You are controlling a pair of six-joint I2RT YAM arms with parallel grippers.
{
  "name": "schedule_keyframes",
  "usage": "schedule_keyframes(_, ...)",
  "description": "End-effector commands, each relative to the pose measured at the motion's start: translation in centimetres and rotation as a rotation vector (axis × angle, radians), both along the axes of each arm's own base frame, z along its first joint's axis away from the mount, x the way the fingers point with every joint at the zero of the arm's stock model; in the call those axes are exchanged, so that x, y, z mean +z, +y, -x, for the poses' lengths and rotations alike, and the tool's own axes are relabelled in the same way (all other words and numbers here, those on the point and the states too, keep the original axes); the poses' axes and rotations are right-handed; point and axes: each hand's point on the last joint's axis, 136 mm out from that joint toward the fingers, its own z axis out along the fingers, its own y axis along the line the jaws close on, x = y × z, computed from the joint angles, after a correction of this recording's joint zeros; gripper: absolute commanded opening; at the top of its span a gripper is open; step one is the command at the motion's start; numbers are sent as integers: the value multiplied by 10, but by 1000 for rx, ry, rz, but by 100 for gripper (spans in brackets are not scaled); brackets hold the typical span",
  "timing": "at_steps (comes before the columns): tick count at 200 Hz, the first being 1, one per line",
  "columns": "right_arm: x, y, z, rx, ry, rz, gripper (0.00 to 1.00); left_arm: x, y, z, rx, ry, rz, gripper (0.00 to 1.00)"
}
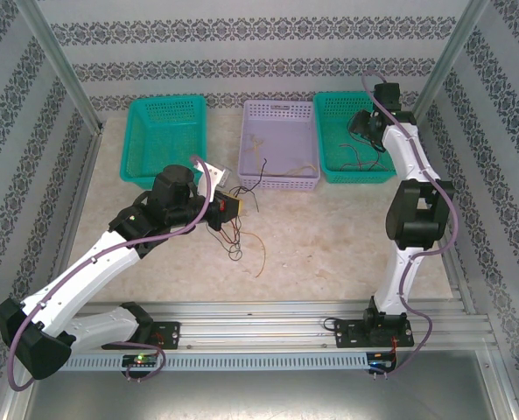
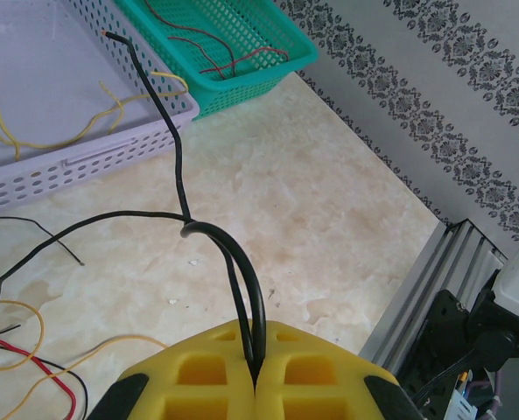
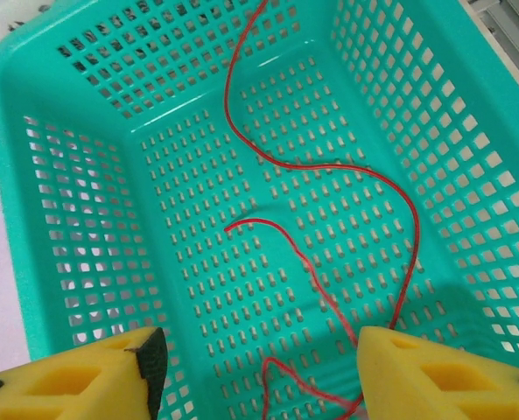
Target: Untangle the cables
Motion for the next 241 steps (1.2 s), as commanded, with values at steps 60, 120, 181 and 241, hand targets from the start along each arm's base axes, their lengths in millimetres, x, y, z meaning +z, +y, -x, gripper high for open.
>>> schedule_keyframes(60, 116, 118, 83, 346, -324, -223, 68, 34, -10, 5, -24, -32, 125, 0)
schedule_keyframes(120, 97, 217, 208, 704, -455, -413, 71, 77, -40, 22, -144, -87, 347, 0)
schedule_keyframes(181, 99, 276, 314, 1038, -582, -464, 70, 59, -56, 20, -149, -58, 305, 0)
schedule_keyframes(241, 87, 290, 348, 1156, -589, -497, 64, 46, -57, 6, -99, -36, 257, 0)
